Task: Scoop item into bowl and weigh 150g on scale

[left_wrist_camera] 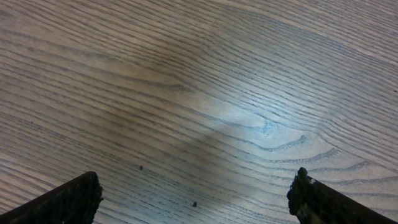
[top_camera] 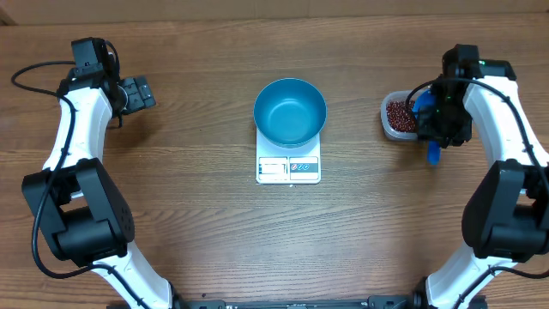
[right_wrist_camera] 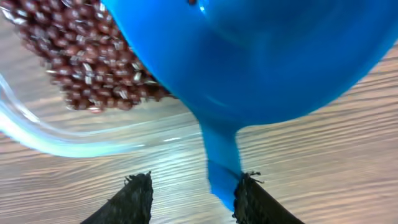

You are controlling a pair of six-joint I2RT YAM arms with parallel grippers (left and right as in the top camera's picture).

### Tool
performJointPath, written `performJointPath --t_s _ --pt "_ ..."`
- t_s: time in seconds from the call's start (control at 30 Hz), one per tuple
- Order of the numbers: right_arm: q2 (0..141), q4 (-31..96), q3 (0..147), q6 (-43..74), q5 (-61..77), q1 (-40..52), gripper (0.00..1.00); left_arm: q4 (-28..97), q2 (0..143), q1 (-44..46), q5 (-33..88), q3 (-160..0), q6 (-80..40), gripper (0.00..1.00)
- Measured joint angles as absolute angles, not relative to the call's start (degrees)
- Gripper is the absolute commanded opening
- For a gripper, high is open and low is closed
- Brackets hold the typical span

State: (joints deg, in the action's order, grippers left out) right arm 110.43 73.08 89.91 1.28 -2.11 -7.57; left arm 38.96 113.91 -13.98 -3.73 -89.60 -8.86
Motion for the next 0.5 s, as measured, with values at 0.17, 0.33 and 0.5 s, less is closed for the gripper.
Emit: performJointPath --t_s 0.17,0.33,0.5 --pt "108.9 74.2 92.2 1.2 8.8 -14.6 0.59 39.0 113.9 -14.0 -3.7 -89.6 -8.9 1.00" --pt "97.1 75.5 97.1 1.4 8.8 -14.9 0.92 38.9 113.9 -14.0 -3.7 -89.6 -8.9 1.00" --pt "94.4 70.8 89.7 1.0 7.5 -14.9 0.88 39.0 113.9 -14.0 -3.7 -89.6 -8.9 1.00"
